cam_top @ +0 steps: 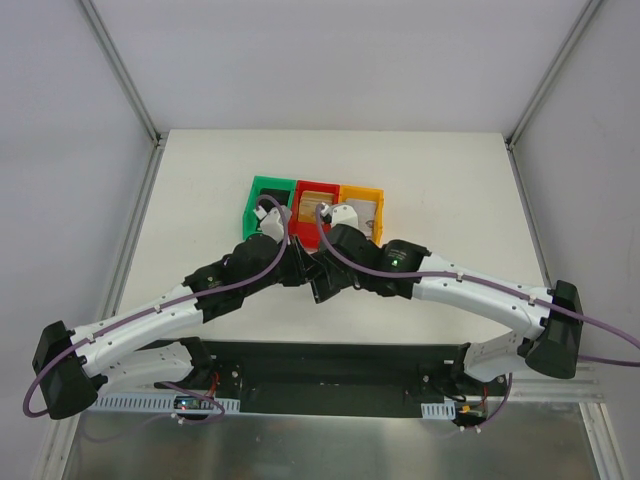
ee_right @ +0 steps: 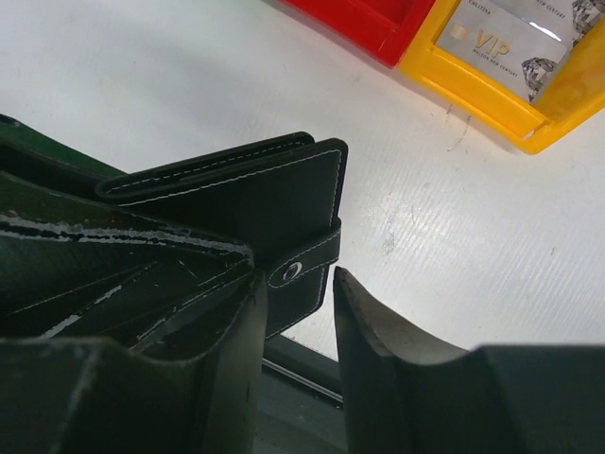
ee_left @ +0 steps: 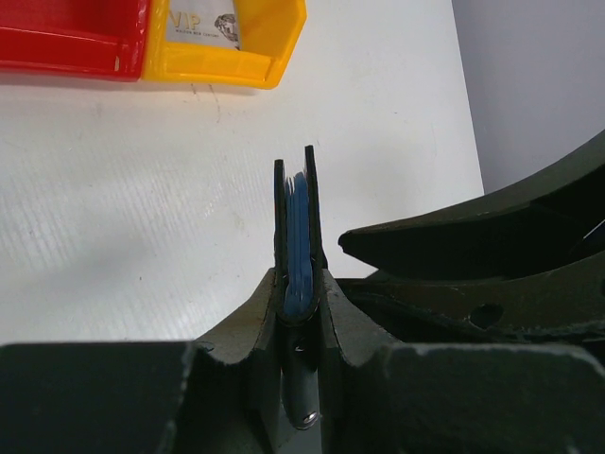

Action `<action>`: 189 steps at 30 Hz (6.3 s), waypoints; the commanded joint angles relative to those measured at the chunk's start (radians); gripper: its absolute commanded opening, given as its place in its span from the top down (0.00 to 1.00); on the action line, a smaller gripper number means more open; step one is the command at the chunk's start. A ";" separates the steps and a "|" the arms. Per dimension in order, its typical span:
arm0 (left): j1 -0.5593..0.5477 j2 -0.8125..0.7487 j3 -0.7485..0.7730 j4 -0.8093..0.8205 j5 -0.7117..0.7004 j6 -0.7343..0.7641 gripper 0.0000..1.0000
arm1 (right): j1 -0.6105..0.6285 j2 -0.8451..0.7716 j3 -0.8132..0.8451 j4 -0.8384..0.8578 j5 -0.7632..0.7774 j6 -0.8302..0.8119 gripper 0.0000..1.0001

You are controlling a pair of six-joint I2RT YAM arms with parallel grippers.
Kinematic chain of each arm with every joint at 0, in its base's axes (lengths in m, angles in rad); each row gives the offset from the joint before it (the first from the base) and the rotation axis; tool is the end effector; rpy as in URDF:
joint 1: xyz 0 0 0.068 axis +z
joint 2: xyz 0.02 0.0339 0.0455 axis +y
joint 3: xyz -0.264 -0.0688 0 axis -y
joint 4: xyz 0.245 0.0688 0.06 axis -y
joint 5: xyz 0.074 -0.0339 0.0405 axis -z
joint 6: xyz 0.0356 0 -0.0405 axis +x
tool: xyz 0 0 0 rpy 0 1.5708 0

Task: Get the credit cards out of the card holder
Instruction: Open the card holder at the center of the board.

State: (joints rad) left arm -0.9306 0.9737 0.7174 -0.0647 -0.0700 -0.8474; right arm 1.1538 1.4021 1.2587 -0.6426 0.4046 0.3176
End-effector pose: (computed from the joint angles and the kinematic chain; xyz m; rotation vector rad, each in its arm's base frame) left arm 0.1380 -0.1811 0.2932 0.0337 2.0599 -1.1081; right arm 0.1352 0.2706 0.3226 -0.7513 2.1692 0.2875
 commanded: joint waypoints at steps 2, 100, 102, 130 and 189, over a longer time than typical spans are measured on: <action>-0.020 -0.036 0.048 0.059 0.026 -0.025 1.00 | -0.005 0.020 0.031 -0.034 0.056 0.003 0.68; 0.042 -0.317 -0.173 0.540 0.509 0.219 0.97 | -0.172 -0.544 -0.306 0.296 -0.386 -0.098 0.28; 0.064 -0.322 -0.182 0.583 0.541 0.194 0.97 | -0.178 -0.569 -0.326 0.304 -0.395 -0.094 0.29; 0.276 0.140 -0.233 1.675 0.967 -0.461 1.00 | -0.241 -0.686 -0.417 0.557 -0.756 -0.002 0.32; 0.329 0.145 -0.292 1.420 0.886 -0.329 0.01 | -0.201 -0.463 -0.094 0.012 -0.449 -0.130 1.00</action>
State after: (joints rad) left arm -0.6067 1.1561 0.4198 1.2938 0.8501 -1.2530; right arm 0.9386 0.9371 1.0943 -0.5957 -0.1143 0.2062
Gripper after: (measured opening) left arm 0.990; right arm 0.031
